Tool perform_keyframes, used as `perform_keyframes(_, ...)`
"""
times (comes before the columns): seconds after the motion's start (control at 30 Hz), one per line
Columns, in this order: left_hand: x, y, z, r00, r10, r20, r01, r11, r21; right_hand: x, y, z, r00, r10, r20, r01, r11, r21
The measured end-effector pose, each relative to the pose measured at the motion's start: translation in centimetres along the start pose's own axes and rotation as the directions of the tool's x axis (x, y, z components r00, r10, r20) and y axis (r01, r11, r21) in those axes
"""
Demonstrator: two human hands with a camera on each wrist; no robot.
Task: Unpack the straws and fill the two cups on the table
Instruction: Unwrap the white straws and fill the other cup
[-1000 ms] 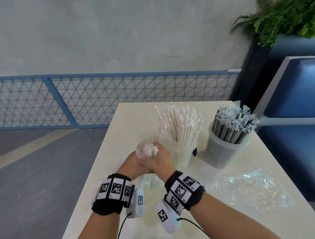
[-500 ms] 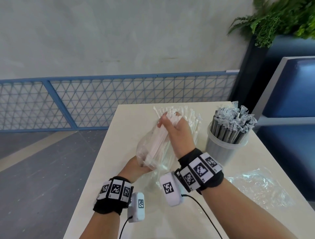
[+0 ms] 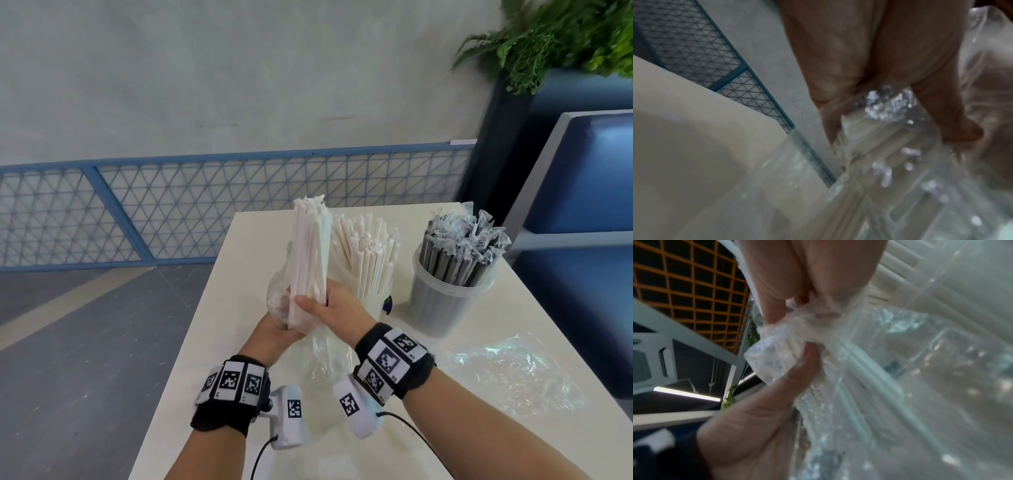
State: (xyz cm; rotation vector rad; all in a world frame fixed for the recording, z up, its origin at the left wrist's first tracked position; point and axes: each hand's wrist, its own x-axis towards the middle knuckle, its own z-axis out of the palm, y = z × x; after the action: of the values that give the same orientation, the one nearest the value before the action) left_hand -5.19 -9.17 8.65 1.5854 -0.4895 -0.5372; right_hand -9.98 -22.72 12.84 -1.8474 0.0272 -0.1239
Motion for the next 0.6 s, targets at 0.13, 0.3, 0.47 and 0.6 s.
perform_keyframes(0.13,0.2,-0.8,0.1,1.0,-0.013,0.025,0.013,1.0,0.002,-0.1,0.8,0.5,1.0,0.01,-0.028,-0.011,0.999,-0.03)
perform_keyframes(0.3,-0.1,-2.2,0.4,0.995,-0.091,0.046,0.085,0.989,0.12,0.4,-0.6,-0.9,0.987,-0.016,-0.161,0.052,0.974,0.221)
perform_keyframes(0.47,-0.1,-2.1,0.4,0.993,-0.101,0.069,0.09,0.985,0.146,1.2,-1.1,-1.3,0.981,-0.046,-0.19,0.083,0.978,0.192)
perform_keyframes(0.6,-0.1,-2.1,0.6,0.992,-0.11,0.068,0.099,0.985,0.138,0.6,-0.6,-0.6,0.988,-0.084,-0.128,0.096,0.991,0.089)
